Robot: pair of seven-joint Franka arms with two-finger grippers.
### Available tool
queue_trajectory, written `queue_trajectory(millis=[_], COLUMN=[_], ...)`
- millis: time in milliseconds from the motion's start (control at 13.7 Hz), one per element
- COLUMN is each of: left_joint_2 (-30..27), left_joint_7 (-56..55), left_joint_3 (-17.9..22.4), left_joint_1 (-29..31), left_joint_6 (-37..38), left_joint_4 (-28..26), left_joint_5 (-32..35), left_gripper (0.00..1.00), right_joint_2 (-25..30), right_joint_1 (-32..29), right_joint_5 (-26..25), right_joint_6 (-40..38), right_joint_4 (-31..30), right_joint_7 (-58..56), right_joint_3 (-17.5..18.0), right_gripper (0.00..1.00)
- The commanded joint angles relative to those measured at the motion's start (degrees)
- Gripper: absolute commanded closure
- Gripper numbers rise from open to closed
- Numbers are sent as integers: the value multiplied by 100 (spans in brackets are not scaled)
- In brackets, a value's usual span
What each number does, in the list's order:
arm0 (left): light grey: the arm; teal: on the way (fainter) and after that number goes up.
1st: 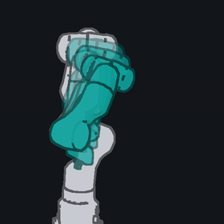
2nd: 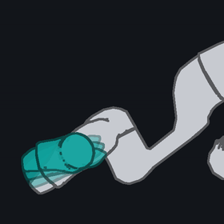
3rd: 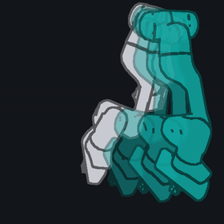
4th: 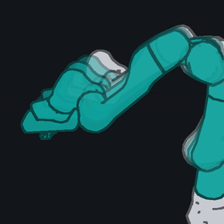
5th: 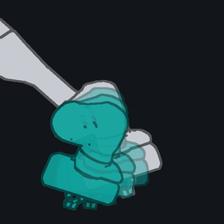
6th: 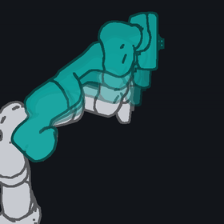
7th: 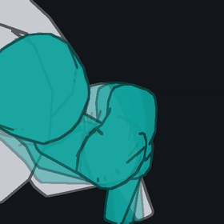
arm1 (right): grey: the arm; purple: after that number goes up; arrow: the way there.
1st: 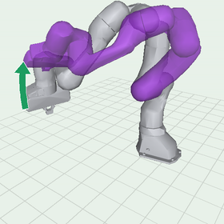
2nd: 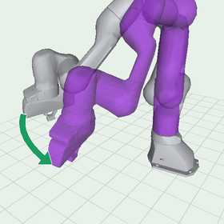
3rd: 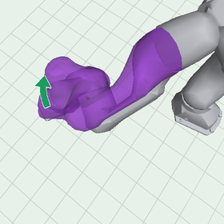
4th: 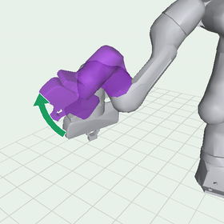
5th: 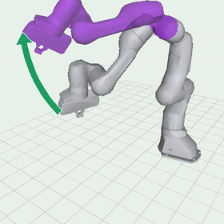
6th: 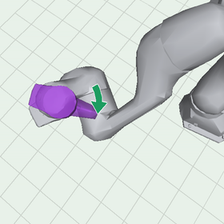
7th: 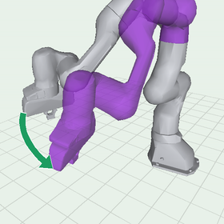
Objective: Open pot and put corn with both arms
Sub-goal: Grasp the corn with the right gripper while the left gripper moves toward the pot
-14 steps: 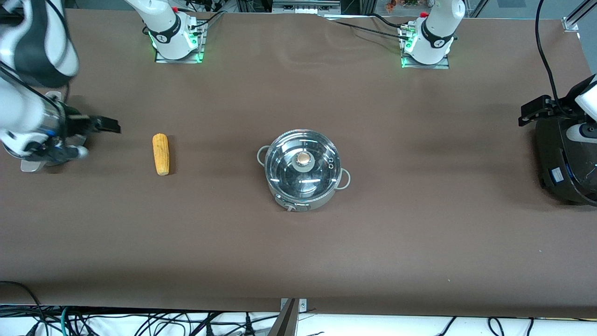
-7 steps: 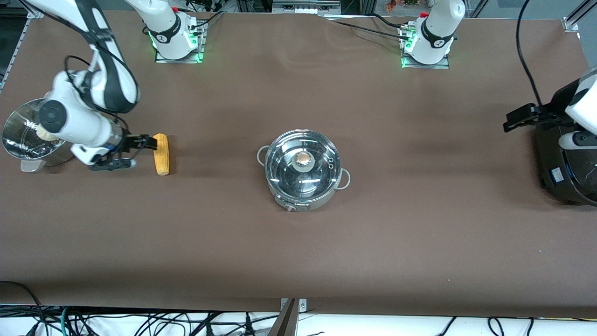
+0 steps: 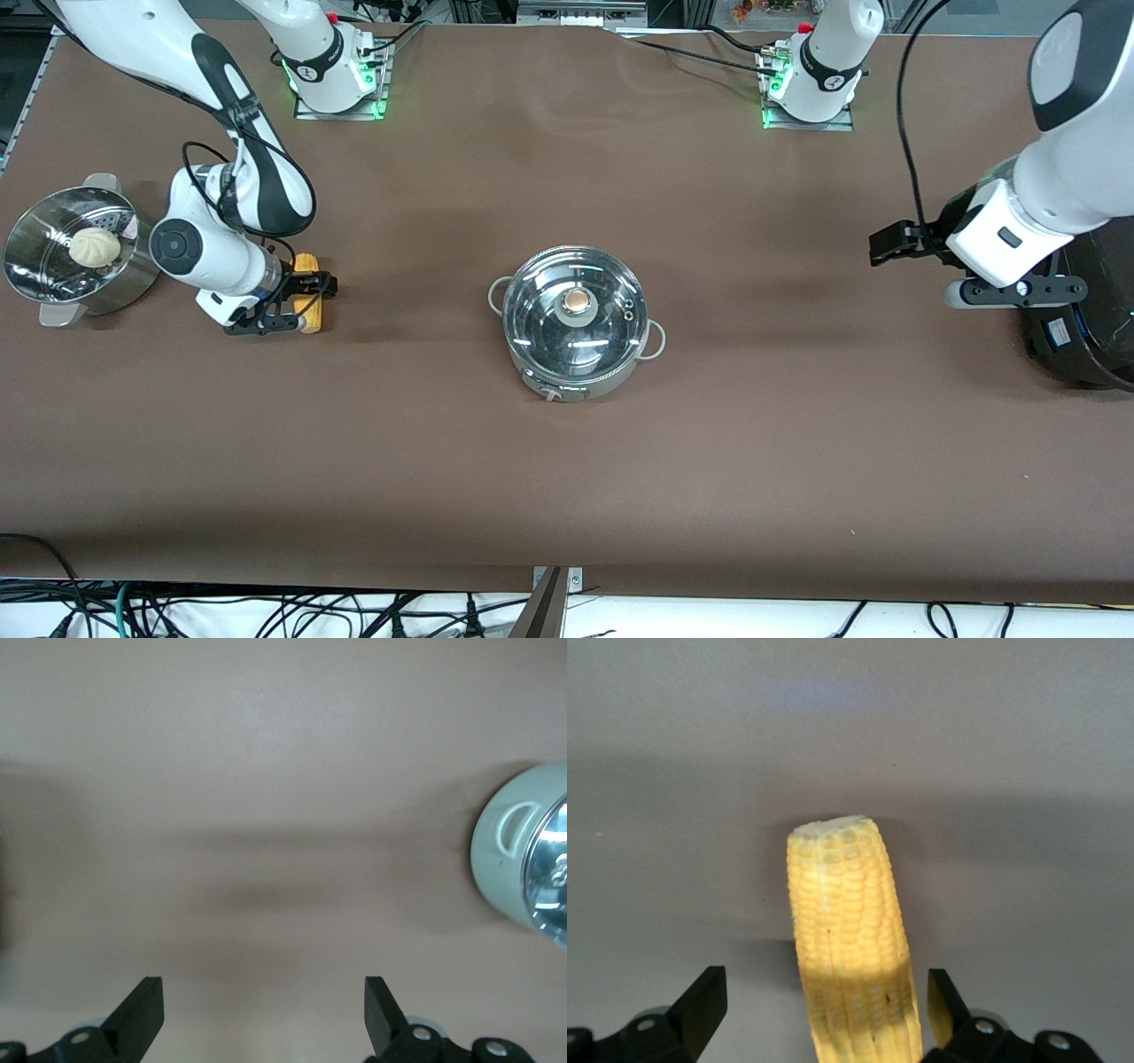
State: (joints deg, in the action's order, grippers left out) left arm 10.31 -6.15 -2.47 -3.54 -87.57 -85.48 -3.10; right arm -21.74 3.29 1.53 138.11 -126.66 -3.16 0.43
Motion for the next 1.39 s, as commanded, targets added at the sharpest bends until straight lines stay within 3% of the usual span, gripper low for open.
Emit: queue_trajectory(millis=[0,73,220,293,366,585,805,1098,1317], left_joint_2=[16,15,-2,-2,-2,15,-169,-73,269], left_joint_7=[501,519,597,624,624,642,457,388,-654], left_joint_3=[28,2,-8,27,80,81,37,28,-16], left_joint_1=[352,423,450,485,529,635,127,-296,-910], left_joint_6=[239,492,801,820,829,838,444,75,-505], left_joint_4=[172,233,278,295,339,339,243,6,-4], left_joint_5=[-583,-969,-1087,-1078,-1087,-1026,-18,-672,-850], left_gripper=[0,0,0,0,0,0,2,0,0], right_joint_2=[-146,-181,-147,-129,-129,-111,-146,-155,-164], right_joint_1=[-12,-4,-4,-4,-4,-12,-30,-126,-275], right_joint_5=[-109,-109,-109,-152,-179,-214,-214,-214,-214], right_joint_6=[75,67,-12,-134,-188,-441,-1425,-1621,-1630], right_joint_4=[1,1,27,62,88,307,1071,1371,1512], right_joint_7=[43,43,-9,-10,-10,-18,-10,-27,-27], right_joint_3=[-8,-8,-8,-8,-8,-17,-17,-26,-26], right_gripper=[14,30,75,91,100,100,100,100,100])
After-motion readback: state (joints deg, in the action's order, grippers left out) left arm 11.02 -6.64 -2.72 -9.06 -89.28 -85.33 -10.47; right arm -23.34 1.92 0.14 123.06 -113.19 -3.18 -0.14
